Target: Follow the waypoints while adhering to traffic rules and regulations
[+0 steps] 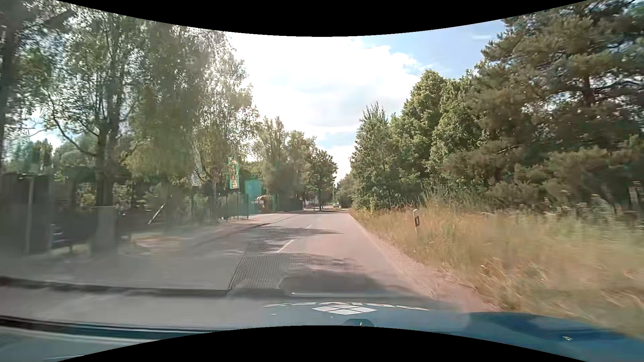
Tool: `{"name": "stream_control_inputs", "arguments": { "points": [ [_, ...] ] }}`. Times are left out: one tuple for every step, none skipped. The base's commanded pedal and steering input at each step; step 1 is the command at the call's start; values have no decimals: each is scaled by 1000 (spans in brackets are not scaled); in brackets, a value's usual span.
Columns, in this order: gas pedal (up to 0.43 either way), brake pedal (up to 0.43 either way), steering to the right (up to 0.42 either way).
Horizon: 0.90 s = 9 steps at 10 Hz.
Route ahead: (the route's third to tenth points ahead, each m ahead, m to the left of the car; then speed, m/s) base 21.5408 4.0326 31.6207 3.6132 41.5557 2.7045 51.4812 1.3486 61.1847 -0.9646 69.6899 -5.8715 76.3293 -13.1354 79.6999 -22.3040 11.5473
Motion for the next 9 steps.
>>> {"name": "stream_control_inputs", "arguments": {
  "points": [
    [169,0,-5],
    [169,0,-5],
    [169,0,-6],
    [177,0,-6],
    [177,0,-5],
    [177,0,-4],
    [177,0,0],
    [169,0,4],
    [110,0,4]
  ]
}}
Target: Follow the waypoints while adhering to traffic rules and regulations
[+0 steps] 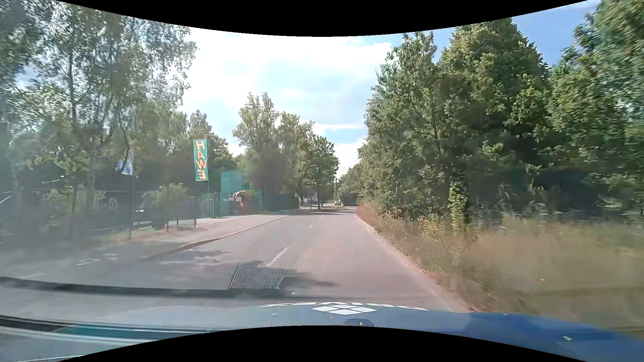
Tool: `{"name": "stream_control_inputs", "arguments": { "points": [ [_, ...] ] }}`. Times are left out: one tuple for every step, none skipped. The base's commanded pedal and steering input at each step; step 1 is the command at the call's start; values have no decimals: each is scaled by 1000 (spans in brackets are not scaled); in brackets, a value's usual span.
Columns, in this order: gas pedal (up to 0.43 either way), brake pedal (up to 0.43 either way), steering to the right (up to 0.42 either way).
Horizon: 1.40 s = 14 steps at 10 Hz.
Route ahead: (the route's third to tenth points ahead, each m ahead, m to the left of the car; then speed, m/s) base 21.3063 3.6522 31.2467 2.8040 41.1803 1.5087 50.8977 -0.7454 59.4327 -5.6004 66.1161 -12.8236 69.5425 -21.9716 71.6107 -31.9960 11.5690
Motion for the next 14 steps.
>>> {"name": "stream_control_inputs", "arguments": {
  "points": [
    [0,0,4],
    [0,0,2],
    [0,0,0],
    [0,0,0],
    [0,0,1],
    [0,0,1],
    [0,0,1],
    [0,0,1],
    [0,0,1],
    [20,0,1],
    [47,0,1],
    [47,0,1],
    [47,0,1],
    [59,0,1]
  ]
}}
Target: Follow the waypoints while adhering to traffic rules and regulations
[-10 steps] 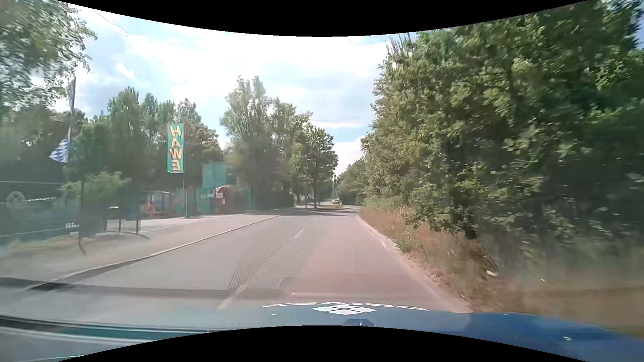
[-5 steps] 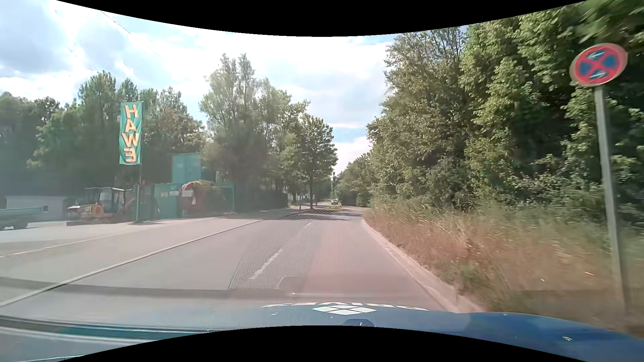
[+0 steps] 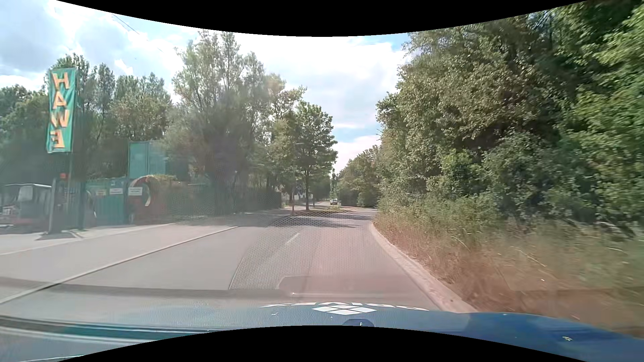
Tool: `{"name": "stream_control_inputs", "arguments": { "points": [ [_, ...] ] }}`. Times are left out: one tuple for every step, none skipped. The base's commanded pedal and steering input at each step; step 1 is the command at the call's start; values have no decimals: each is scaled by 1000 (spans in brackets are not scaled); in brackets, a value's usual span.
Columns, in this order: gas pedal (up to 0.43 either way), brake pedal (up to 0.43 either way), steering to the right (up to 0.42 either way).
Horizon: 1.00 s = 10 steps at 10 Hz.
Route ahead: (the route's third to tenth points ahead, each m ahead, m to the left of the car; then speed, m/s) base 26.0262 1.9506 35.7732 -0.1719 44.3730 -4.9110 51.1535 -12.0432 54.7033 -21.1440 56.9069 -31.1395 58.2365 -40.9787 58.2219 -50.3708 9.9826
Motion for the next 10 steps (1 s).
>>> {"name": "stream_control_inputs", "arguments": {
  "points": [
    [67,0,1],
    [87,0,1],
    [87,0,4],
    [87,0,5],
    [98,0,8],
    [98,0,10],
    [98,0,14],
    [98,0,21],
    [98,0,28],
    [98,0,32]
  ]
}}
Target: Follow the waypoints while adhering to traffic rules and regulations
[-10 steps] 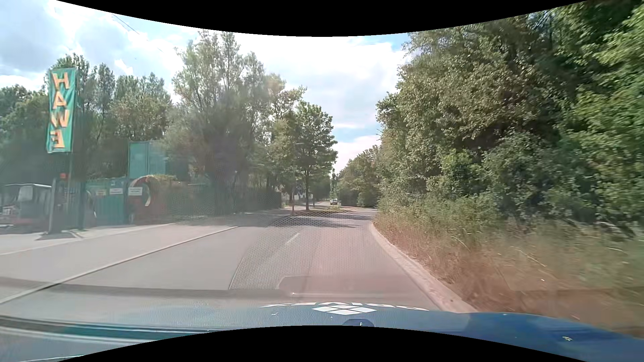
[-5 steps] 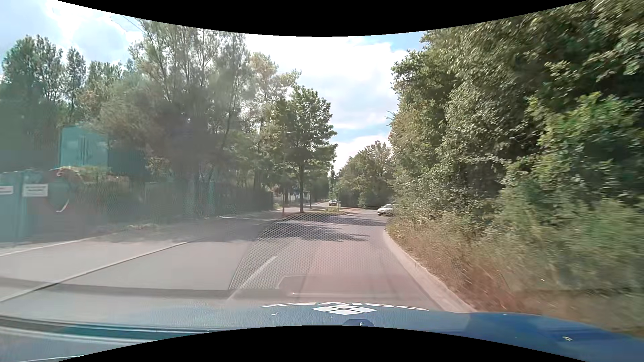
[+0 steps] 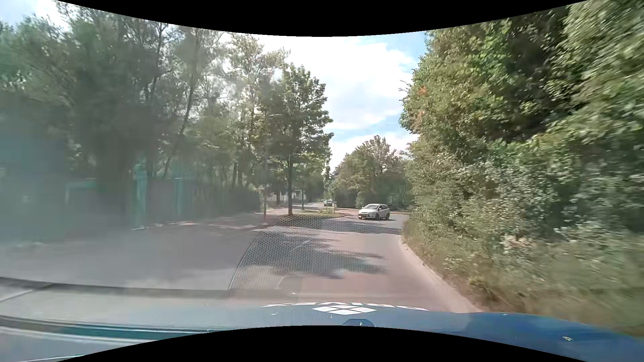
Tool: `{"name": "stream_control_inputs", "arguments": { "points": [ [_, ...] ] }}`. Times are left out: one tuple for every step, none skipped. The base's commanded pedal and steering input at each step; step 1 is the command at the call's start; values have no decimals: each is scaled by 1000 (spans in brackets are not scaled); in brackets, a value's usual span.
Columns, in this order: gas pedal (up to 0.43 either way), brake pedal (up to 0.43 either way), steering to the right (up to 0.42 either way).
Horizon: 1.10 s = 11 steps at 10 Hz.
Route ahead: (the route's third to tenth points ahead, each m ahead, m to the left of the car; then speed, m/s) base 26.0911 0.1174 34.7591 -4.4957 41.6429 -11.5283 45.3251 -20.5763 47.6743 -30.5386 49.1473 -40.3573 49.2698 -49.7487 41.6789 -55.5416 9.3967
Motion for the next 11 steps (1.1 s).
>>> {"name": "stream_control_inputs", "arguments": {
  "points": [
    [110,0,36],
    [110,0,38],
    [118,0,41],
    [118,0,46],
    [118,0,49],
    [118,0,52],
    [118,0,54],
    [118,0,57],
    [118,0,61],
    [118,0,69],
    [118,0,75]
  ]
}}
